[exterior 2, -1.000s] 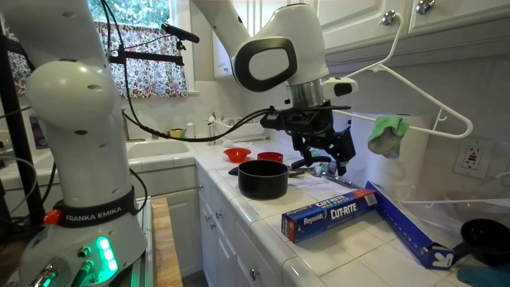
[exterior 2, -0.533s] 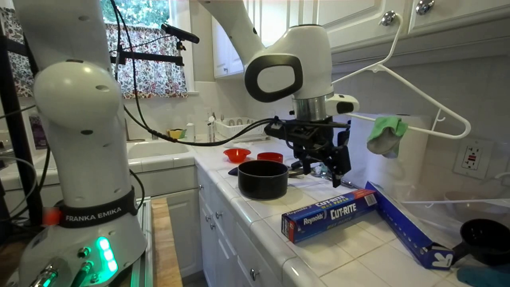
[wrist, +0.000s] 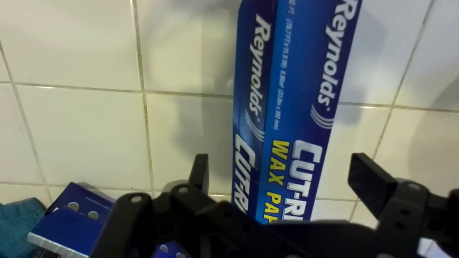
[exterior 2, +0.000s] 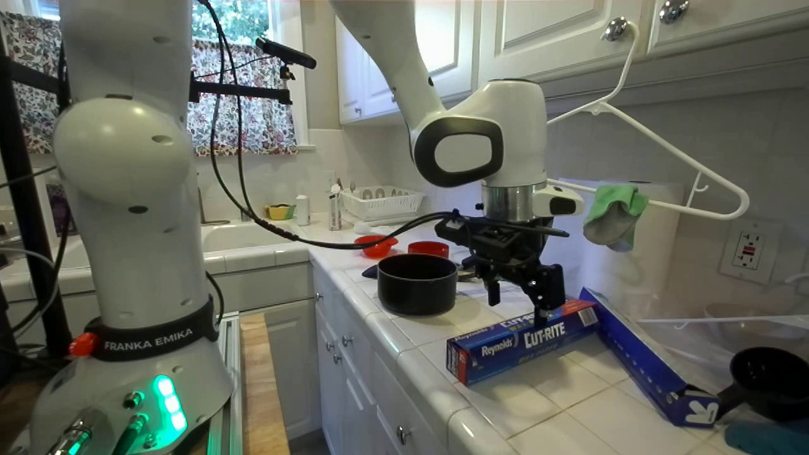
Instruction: Turn the blue in the front to be in a horizontal line and put the other blue box on top of it
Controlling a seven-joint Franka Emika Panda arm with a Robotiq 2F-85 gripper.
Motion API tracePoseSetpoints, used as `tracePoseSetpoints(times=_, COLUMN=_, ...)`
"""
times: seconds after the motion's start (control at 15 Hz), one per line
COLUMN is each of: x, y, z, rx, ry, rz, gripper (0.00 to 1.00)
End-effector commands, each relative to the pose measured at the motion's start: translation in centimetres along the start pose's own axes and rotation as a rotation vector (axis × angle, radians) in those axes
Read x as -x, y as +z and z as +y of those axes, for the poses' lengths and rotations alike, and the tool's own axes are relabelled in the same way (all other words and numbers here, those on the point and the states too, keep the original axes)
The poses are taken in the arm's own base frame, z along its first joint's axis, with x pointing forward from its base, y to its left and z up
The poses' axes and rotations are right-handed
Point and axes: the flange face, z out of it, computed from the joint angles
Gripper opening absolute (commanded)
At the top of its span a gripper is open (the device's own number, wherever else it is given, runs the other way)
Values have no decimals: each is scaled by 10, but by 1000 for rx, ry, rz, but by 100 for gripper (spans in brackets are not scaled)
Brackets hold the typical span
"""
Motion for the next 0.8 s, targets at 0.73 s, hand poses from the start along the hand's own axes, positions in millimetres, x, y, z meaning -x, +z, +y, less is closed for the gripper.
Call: tracePoseSetpoints(times=0.73, x=-30, y=37, z=-8, rx=-36, ry=27, rz=-7, gripper=100)
